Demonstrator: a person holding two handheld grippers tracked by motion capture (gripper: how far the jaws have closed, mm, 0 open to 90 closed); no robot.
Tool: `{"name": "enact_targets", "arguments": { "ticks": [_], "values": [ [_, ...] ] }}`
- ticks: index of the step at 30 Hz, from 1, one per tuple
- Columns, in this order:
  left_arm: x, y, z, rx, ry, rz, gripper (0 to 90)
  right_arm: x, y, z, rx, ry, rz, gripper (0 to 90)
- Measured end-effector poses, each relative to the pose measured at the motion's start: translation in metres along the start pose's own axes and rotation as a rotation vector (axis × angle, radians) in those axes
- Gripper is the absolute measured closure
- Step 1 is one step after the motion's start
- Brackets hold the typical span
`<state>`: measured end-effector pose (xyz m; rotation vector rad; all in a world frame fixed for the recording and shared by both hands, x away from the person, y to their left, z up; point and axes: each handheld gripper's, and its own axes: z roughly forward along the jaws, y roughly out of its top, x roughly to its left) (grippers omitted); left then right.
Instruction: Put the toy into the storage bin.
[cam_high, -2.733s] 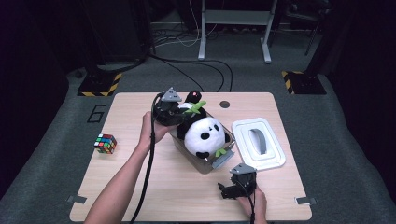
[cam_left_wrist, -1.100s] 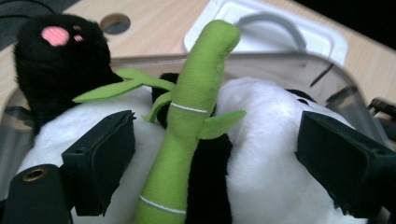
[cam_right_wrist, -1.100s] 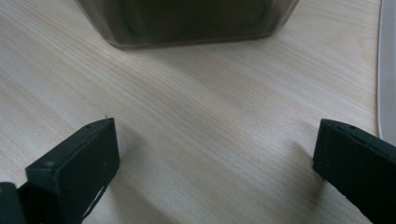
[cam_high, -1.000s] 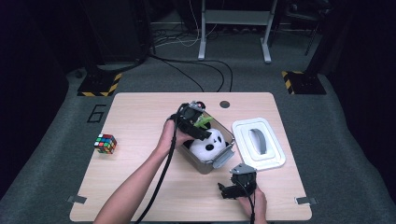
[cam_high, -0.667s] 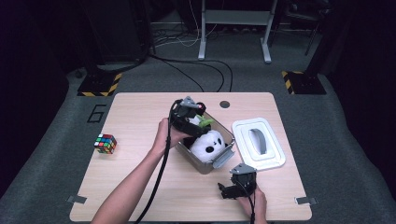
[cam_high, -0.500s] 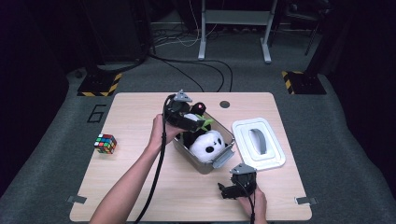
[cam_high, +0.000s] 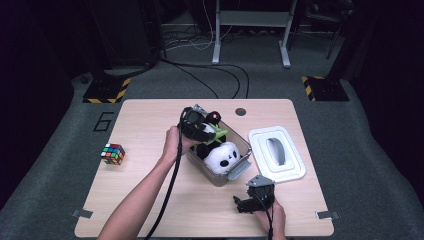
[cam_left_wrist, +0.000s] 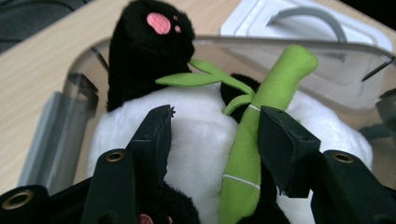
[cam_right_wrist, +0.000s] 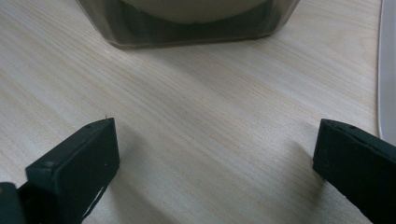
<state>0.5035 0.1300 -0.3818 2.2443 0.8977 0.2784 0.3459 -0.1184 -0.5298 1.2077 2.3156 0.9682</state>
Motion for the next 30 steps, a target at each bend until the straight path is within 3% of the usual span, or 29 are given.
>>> {"name": "enact_targets", "arguments": {
  "ticks": [4, 7, 13, 15, 21, 23, 27, 30],
  "values": [
    [0.003, -0.001, 0.003, 0.043, -0.019, -0.012, 45.8, 0.000, 0.000, 0.000, 0.000, 0.000, -0.001, 0.0],
    [0.005, -0.002, 0.002, 0.036, -0.032, -0.021, 45.6, 0.000, 0.000, 0.000, 0.000, 0.000, -0.001, 0.0],
    [0.005, 0.003, -0.021, -0.084, -0.011, -0.042, 38.1, 0.000, 0.000, 0.000, -0.002, -0.003, -0.003, 0.0],
    [0.008, 0.007, -0.025, -0.102, 0.005, -0.050, 38.2, 0.000, 0.000, 0.000, -0.002, -0.003, -0.002, 0.0],
    [0.016, 0.005, -0.013, -0.057, 0.053, -0.078, 44.3, 0.000, 0.000, 0.000, -0.002, -0.002, -0.002, 0.0],
    [0.016, 0.002, -0.006, -0.025, 0.091, -0.077, 46.6, 0.000, 0.000, 0.000, 0.000, -0.004, -0.005, 0.0],
    [0.019, -0.003, 0.005, 0.006, 0.088, -0.105, 52.9, 0.000, 0.000, 0.000, 0.000, 0.001, -0.002, 0.0],
    [0.017, -0.002, 0.007, 0.028, 0.103, -0.089, 55.6, 0.000, 0.000, 0.000, 0.000, 0.000, -0.002, 0.0]
  ]
}}
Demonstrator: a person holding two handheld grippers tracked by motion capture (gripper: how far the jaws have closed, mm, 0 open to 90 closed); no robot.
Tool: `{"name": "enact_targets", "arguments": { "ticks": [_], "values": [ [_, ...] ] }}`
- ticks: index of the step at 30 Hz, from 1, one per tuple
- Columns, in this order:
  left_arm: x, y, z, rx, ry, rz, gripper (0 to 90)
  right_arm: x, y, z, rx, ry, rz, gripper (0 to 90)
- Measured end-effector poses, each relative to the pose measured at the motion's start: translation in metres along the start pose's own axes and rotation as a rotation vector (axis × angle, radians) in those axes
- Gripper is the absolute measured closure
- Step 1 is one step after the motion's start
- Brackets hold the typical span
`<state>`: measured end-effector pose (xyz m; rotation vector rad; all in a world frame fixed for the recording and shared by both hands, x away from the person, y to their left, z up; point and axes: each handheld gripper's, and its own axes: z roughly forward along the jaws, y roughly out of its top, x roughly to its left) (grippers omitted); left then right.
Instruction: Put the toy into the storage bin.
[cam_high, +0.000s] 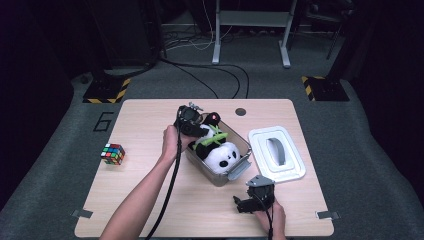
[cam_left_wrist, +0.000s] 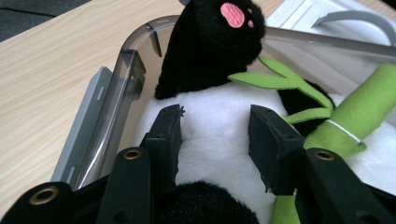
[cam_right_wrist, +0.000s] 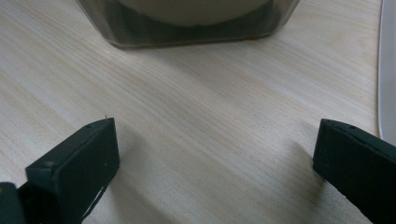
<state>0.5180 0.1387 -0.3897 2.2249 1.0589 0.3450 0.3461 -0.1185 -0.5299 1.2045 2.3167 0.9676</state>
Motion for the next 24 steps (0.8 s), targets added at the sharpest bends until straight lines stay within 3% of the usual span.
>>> {"name": "enact_targets", "arguments": {
  "ticks": [6, 9, 12, 16, 20, 24],
  "values": [
    [-0.007, 0.003, 0.008, 0.076, 0.055, 0.050, 59.0, 0.000, 0.000, 0.000, 0.000, -0.001, 0.001, 0.0],
    [-0.004, 0.002, 0.016, 0.112, 0.051, 0.041, 59.7, 0.000, 0.000, 0.000, 0.000, 0.000, 0.001, 0.0],
    [-0.002, 0.001, 0.017, 0.111, 0.045, 0.040, 59.7, 0.000, 0.000, 0.000, 0.000, 0.000, -0.001, 0.0],
    [0.002, 0.002, 0.008, 0.066, 0.036, 0.018, 52.7, 0.000, 0.000, 0.000, 0.000, 0.000, 0.002, 0.0],
    [0.004, 0.000, -0.010, -0.046, -0.059, -0.038, 42.1, 0.000, 0.000, 0.000, 0.000, 0.000, 0.000, 0.0],
    [-0.007, 0.003, -0.019, -0.080, -0.118, -0.003, 34.1, 0.000, 0.000, 0.000, -0.001, -0.002, 0.001, 0.0]
  ]
}}
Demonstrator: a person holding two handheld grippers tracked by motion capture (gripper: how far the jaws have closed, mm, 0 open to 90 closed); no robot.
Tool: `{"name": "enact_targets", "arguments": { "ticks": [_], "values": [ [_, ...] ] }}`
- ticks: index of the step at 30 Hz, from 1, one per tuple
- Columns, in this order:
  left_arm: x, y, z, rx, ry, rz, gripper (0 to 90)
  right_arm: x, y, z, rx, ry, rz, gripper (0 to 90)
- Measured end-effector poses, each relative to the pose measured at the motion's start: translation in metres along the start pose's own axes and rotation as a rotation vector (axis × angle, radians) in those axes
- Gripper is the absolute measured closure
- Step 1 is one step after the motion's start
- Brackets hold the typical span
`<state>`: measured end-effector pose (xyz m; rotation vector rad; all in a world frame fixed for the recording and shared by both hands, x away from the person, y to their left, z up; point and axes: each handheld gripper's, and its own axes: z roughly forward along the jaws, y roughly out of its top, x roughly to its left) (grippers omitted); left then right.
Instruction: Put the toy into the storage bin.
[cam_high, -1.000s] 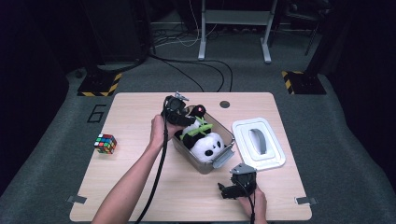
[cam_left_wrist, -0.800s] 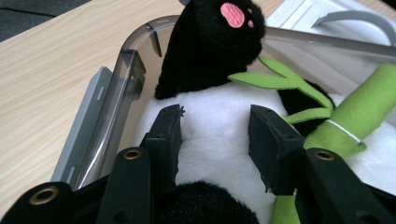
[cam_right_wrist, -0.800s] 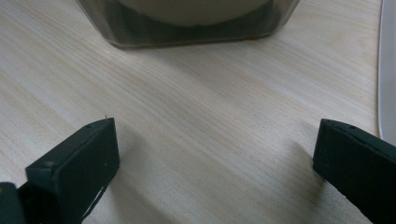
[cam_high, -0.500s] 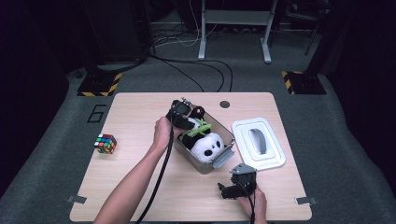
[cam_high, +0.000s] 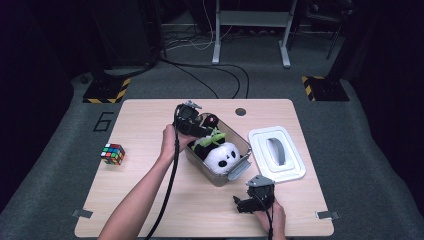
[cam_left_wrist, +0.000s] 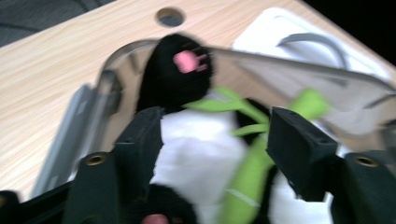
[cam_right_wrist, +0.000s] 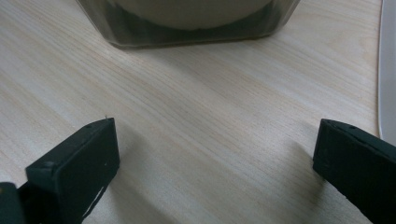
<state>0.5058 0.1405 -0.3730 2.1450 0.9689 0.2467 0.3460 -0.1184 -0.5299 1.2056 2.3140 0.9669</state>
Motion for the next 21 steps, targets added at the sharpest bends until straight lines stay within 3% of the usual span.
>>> {"name": "enact_targets", "arguments": {
  "ticks": [2, 7, 13, 19, 21],
  "values": [
    [-0.006, 0.000, 0.005, 0.023, -0.026, 0.014, 30.5, 0.000, 0.000, 0.000, -0.001, 0.000, -0.002, 0.0],
    [-0.010, -0.002, 0.022, 0.096, -0.041, 0.027, 29.3, 0.000, 0.000, 0.000, 0.001, 0.002, 0.000, 0.0],
    [-0.013, -0.002, 0.034, 0.161, 0.001, 0.051, 36.0, 0.000, 0.000, 0.000, 0.001, 0.002, 0.002, 0.0],
    [-0.011, -0.002, 0.043, 0.226, 0.020, 0.042, 39.1, 0.000, 0.000, 0.000, -0.004, -0.003, 0.000, 0.0],
    [-0.008, -0.002, 0.046, 0.231, 0.014, 0.018, 39.7, 0.000, 0.000, 0.000, -0.003, -0.002, 0.000, 0.0]
  ]
}}
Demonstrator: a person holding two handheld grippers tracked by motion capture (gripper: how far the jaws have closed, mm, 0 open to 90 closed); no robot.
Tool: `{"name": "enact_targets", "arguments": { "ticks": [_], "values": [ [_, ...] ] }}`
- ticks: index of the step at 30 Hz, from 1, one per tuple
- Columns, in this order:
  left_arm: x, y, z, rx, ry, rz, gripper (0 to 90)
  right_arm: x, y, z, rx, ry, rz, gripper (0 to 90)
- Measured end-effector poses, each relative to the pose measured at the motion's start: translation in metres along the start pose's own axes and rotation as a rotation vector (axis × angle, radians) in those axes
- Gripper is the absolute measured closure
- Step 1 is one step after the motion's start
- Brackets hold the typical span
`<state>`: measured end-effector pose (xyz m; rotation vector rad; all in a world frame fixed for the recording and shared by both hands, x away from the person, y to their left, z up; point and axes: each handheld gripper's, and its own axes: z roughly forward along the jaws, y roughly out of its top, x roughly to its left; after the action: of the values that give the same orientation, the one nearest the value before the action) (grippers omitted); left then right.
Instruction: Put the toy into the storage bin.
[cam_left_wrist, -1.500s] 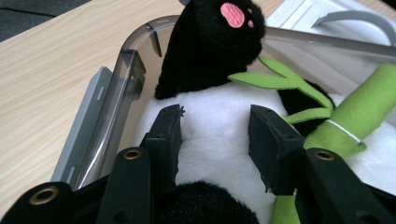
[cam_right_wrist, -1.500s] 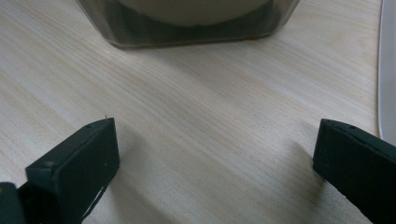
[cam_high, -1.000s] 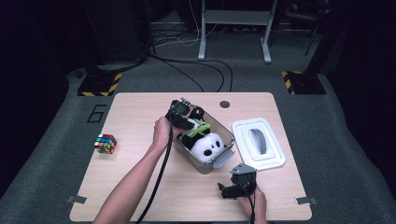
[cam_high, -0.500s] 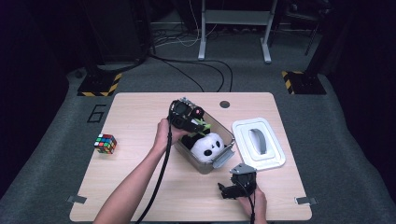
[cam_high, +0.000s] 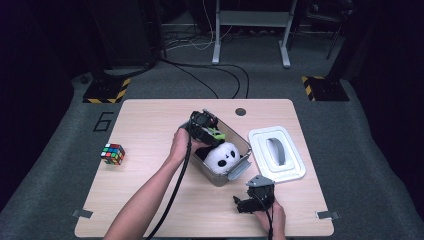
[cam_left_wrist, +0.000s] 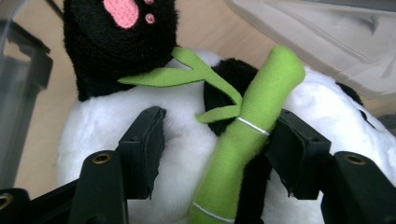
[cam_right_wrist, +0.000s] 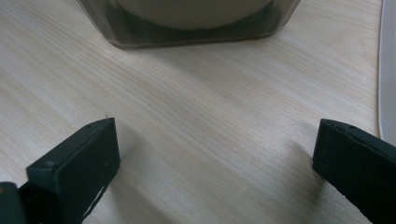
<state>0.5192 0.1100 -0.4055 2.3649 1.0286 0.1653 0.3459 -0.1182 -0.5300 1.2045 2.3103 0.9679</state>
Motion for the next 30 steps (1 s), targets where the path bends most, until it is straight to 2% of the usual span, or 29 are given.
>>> {"name": "enact_targets", "arguments": {
  "ticks": [2, 13, 18, 21, 22, 24, 26, 30],
  "values": [
    [0.002, 0.000, 0.001, 0.002, -0.005, -0.010, 40.0, 0.000, 0.000, 0.000, 0.000, 0.000, -0.001, 0.0],
    [0.001, 0.001, 0.004, 0.021, 0.010, 0.008, 41.2, 0.000, 0.000, 0.000, -0.001, -0.003, 0.001, 0.0],
    [0.004, -0.001, -0.011, -0.053, -0.020, -0.005, 38.3, 0.000, 0.000, 0.000, 0.001, -0.001, -0.002, 0.0],
    [0.000, -0.004, -0.021, -0.104, -0.038, -0.010, 34.3, 0.000, 0.000, 0.000, 0.001, -0.001, 0.000, 0.0],
    [-0.002, -0.006, -0.024, -0.121, -0.058, -0.005, 33.4, 0.000, 0.000, 0.000, 0.001, -0.001, 0.000, 0.0],
    [-0.008, -0.007, -0.027, -0.121, -0.068, 0.016, 32.7, 0.000, 0.000, 0.000, 0.002, 0.000, 0.000, 0.0],
    [-0.014, -0.009, -0.026, -0.098, -0.080, 0.039, 31.3, 0.000, 0.000, 0.000, 0.002, 0.001, 0.000, 0.0],
    [-0.021, -0.009, -0.017, -0.069, -0.067, 0.066, 30.5, 0.000, 0.000, 0.000, 0.001, 0.001, -0.002, 0.0]
  ]
}}
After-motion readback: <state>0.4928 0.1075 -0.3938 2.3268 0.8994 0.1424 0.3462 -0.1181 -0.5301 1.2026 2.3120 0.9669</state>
